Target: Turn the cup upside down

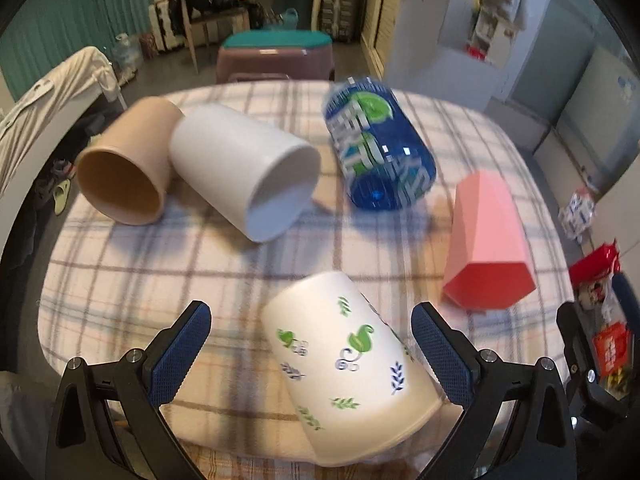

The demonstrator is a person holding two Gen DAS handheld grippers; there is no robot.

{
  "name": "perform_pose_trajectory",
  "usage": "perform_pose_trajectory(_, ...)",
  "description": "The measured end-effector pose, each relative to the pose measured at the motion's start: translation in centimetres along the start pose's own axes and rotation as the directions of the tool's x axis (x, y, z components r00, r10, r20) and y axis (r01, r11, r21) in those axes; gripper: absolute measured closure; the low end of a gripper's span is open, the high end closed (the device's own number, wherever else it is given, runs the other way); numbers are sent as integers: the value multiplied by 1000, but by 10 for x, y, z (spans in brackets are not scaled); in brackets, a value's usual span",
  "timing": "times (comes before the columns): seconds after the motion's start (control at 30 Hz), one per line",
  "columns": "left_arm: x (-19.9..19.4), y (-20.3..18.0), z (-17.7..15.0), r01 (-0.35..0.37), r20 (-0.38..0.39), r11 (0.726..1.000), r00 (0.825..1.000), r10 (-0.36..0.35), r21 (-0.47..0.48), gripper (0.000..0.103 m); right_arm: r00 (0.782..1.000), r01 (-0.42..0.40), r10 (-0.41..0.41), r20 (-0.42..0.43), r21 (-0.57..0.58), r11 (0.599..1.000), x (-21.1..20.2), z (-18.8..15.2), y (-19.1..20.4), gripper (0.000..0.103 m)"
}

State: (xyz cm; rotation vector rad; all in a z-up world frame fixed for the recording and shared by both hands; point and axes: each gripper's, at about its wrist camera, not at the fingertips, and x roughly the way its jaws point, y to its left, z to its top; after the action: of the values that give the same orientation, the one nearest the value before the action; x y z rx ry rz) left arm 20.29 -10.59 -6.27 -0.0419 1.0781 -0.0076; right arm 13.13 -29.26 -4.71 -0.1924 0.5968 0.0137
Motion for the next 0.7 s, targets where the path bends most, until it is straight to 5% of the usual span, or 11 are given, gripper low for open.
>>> perform_pose_trajectory(0.2,13,0,-1,21,-80,1000,997,-22,-19,27,999,6,-4,42,-61,998,-3,-4,5,13)
perform_pose_trajectory(0.43,4,4,-1,40,-76,999,996,-42,-16,38,999,7,-6,36,-39,999,-5,-7,0,13)
perform_pose_trajectory(0.7,-28,10,0,74,34,997,997,-73,-6,39,999,-25,25,26,2,1000,-8,-9,-3,13)
